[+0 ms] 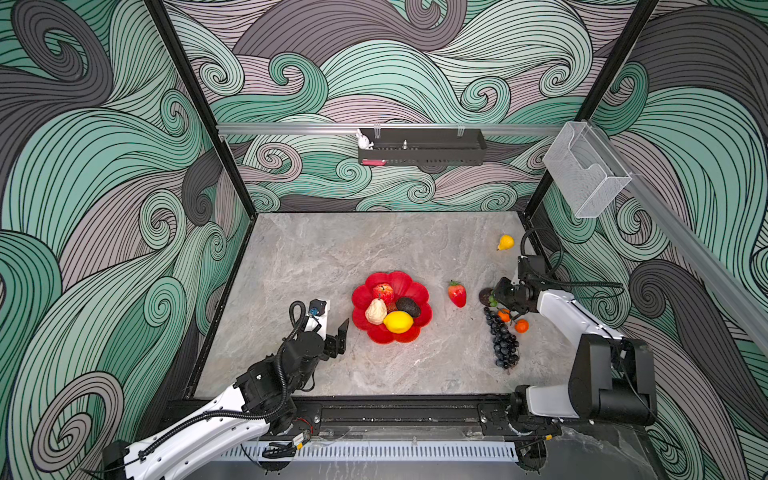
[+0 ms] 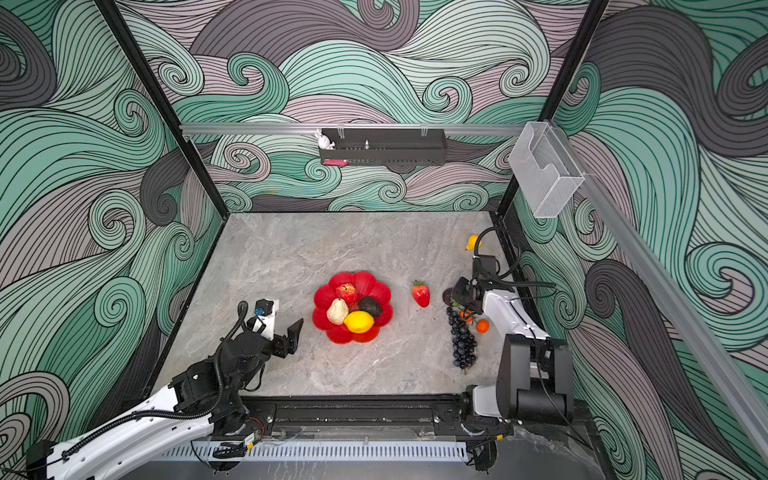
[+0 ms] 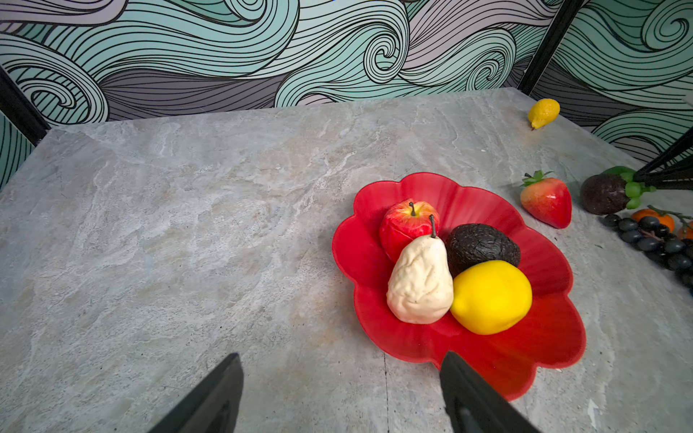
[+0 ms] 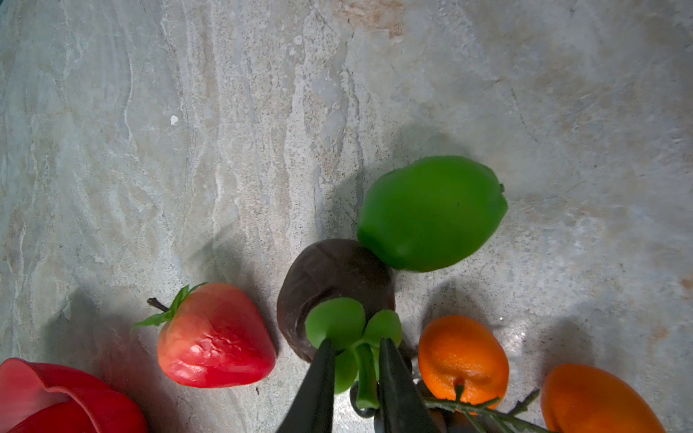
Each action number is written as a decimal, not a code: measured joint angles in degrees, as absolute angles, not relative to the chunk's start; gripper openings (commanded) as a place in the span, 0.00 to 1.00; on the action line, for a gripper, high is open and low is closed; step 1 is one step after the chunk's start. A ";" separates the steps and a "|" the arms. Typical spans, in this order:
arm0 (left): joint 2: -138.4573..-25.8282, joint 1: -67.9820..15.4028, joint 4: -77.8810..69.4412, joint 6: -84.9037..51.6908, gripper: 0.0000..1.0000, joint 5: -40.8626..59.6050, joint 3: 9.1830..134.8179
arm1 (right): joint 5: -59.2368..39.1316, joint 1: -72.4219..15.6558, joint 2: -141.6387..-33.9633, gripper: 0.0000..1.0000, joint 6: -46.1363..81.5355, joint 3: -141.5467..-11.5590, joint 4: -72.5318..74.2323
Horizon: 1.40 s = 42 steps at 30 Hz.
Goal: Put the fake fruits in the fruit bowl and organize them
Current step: 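Lower the right gripper onto the dark purple fruit with green leaves and grasp it, then lift the purple fruit and carry it over the red bowl with the right gripper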
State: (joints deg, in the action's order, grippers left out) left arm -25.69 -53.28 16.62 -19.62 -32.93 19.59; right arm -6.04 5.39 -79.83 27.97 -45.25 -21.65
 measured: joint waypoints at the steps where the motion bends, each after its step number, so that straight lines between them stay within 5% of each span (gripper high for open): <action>1: -25.76 -53.28 16.58 -19.59 0.85 -32.93 19.59 | -6.07 5.39 -79.83 0.22 28.12 -45.19 -21.58; 11: -27.94 -53.28 15.16 -19.40 0.85 -32.75 19.57 | -6.76 5.39 -78.70 0.27 29.02 -42.78 -21.37; 42: -30.39 -53.28 13.96 -18.57 0.86 -32.12 19.57 | -10.55 5.32 -78.11 0.06 30.48 -42.22 -17.98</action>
